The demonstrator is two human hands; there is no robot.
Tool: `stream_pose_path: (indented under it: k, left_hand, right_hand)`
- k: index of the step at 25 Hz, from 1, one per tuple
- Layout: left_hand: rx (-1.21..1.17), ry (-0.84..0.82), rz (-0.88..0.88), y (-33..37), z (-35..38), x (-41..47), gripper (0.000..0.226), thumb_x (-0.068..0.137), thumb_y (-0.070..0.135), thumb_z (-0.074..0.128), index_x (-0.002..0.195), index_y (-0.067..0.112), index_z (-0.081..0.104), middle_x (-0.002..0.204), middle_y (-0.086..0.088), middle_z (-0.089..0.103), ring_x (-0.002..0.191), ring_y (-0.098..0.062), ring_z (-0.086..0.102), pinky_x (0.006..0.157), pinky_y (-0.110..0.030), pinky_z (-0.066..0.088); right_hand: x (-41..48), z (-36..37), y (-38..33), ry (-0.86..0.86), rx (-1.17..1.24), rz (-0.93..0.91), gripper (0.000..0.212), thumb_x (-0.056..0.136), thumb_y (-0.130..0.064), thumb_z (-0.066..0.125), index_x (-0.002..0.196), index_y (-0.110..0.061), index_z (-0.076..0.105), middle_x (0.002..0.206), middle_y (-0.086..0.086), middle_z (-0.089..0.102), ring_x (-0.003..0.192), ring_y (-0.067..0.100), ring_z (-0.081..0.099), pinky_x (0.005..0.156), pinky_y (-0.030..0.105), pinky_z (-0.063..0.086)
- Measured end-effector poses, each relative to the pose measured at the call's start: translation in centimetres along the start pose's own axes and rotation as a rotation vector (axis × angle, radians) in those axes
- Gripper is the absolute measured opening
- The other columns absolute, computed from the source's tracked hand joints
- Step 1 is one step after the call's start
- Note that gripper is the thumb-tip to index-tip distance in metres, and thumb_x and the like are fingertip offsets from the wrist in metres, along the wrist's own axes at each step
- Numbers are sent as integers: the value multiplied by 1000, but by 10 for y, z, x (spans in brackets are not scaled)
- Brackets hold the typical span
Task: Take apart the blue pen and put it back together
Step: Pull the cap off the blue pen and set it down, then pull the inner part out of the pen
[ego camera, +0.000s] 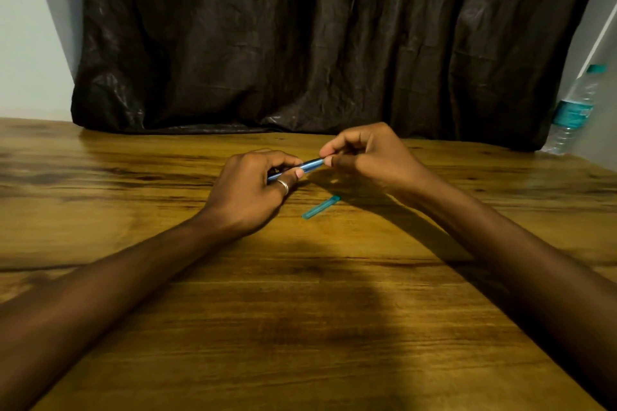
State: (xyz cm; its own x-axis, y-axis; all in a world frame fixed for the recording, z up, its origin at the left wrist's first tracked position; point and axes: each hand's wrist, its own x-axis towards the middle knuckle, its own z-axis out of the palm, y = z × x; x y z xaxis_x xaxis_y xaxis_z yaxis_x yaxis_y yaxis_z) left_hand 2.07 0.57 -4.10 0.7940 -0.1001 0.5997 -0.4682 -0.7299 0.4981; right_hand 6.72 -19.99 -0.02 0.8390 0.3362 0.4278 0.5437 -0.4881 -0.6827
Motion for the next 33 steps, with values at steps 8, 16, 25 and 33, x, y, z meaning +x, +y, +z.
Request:
stream_pose_path:
  k: [8, 16, 25, 33]
  left_hand:
    - [13, -15, 5, 3, 0, -2, 22, 97, 31, 66, 116, 27, 75, 95, 7, 75, 83, -7, 65, 74, -37, 56]
    - [9, -33, -9, 1, 0, -1, 24, 98, 30, 64, 120, 26, 73, 100, 8, 74, 87, -5, 64, 77, -33, 55]
    - [19, -27, -12, 1, 1, -1, 26, 97, 30, 65, 122, 25, 72, 104, 10, 72, 93, -8, 64, 77, -30, 51]
    - [4, -38, -25, 2, 1, -1, 26, 98, 30, 64, 122, 25, 72, 101, 11, 70, 92, -6, 64, 76, -30, 53]
  right_hand:
    - [-9, 1, 3, 23, 221, 95, 18, 80, 8, 73, 95, -3, 70, 75, 2, 70, 65, -1, 66, 66, 14, 54]
    - [-7, -8, 7, 51, 169, 74, 20, 80, 7, 73, 94, -8, 68, 78, 3, 70, 66, -3, 66, 63, 11, 51]
    - [-9, -44, -3, -276, -537, -16, 28, 78, -5, 76, 97, -22, 66, 82, -7, 75, 74, -5, 68, 68, 11, 51]
    - [-16, -38, -6, -386, -653, 74, 33, 79, -16, 77, 103, -29, 57, 80, -11, 76, 75, -7, 66, 71, 26, 53]
